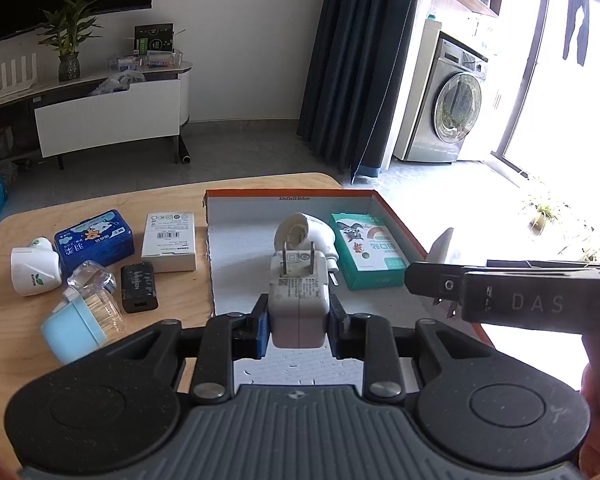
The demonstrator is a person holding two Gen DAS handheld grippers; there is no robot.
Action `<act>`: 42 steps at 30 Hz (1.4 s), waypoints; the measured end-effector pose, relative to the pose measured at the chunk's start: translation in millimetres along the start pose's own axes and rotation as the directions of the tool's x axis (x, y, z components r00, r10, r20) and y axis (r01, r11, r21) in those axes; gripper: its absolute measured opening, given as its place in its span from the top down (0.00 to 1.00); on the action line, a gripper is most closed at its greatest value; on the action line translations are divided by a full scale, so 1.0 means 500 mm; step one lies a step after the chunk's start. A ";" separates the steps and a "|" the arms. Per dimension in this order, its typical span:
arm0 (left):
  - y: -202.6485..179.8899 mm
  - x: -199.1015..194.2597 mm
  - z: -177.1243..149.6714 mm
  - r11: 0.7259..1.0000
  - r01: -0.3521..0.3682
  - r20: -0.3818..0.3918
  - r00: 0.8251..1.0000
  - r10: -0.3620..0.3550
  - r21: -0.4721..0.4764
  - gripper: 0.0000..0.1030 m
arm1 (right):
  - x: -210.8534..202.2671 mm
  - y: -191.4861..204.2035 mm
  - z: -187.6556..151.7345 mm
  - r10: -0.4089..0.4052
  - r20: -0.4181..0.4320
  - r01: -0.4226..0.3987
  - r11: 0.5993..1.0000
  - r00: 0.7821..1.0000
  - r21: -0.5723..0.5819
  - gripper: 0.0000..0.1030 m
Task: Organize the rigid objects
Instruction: 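Lower the flat charger into the tray and open the right tool while the left tool holds its charger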
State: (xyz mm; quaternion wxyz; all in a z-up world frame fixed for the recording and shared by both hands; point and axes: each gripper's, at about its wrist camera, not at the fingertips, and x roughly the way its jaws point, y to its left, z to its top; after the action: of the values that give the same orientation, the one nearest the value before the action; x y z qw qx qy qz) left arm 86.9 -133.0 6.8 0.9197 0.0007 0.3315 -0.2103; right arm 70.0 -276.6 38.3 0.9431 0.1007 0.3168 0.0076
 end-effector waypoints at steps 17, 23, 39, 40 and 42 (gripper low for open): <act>-0.015 0.022 -0.004 1.000 0.019 -0.024 1.000 -0.019 0.014 0.72 | 0.025 -0.012 0.001 -0.015 -0.016 0.015 1.000 1.000 0.003 0.25; -0.018 0.031 -0.004 1.000 0.024 -0.033 0.999 -0.024 0.016 0.72 | 0.036 -0.018 0.001 -0.018 -0.027 0.018 1.000 0.999 0.002 0.25; -0.026 0.065 -0.006 0.999 0.038 -0.063 0.997 -0.036 0.024 0.72 | 0.072 -0.040 0.003 -0.050 -0.055 0.050 0.999 0.997 0.006 0.25; -0.026 0.067 -0.007 0.999 0.038 -0.065 0.997 -0.036 0.022 0.72 | 0.075 -0.042 0.002 -0.051 -0.058 0.052 0.999 0.997 0.005 0.25; -0.028 0.072 -0.008 0.999 0.040 -0.068 0.997 -0.038 0.022 0.72 | 0.080 -0.044 0.002 -0.054 -0.063 0.055 0.999 0.997 0.003 0.25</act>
State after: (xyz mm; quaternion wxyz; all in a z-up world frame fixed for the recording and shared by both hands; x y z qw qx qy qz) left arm 104.0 -158.8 -16.0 0.9036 0.0123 0.3600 -0.2321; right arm 101.5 -295.2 10.9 0.9324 0.0939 0.3488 -0.0157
